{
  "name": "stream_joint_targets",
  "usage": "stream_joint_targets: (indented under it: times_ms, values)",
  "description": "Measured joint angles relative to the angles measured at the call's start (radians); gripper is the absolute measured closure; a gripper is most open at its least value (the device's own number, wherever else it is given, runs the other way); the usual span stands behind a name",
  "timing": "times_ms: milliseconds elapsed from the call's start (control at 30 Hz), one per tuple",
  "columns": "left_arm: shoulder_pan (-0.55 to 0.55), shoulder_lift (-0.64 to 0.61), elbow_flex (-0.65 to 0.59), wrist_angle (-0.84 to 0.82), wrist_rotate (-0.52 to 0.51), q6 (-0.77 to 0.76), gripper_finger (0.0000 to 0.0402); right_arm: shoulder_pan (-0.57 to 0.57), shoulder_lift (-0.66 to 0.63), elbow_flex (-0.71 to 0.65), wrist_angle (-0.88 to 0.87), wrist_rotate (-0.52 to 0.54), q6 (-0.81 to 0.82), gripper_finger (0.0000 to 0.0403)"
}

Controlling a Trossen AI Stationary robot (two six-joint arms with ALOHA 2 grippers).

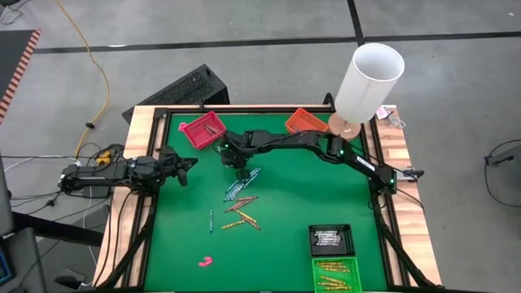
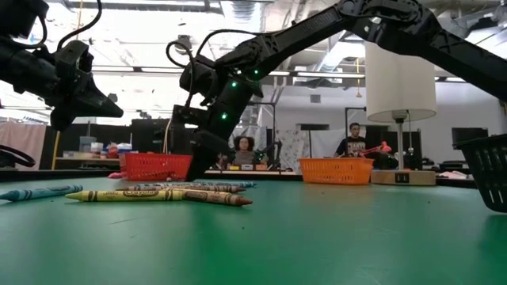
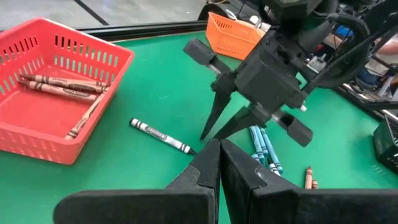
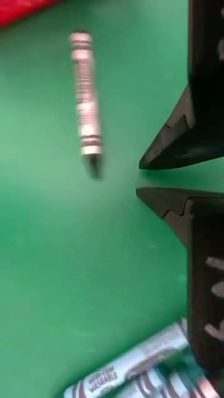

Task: Sort crayons
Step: Put the black crayon into the black bin

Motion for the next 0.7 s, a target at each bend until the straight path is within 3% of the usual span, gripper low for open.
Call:
stream_joint_targets:
  times_ms: [200,400,533,700]
  values:
    - [0.0,0.0,0.0,0.0,0.0,0.0,0.0401,0.0,-0.023,0.082,-0.006,0.068,0.303,0.0316]
    - [0.0,0.0,0.0,0.0,-0.003,0.0,0.0401,0.017,-0.024,0.085,0.175,0.204,0.617,0.0316]
    - [0.0,0.0,0.0,0.0,-0.004,0.001,0.0402,0.043,-0.012,0.075,0.248,0.341,0.697,0.0316]
    - [0.0,0.0,0.0,0.0,-0.005,0.003,0.0401,0.067,0.032,0.069,0.227,0.42,0.737,0.0316]
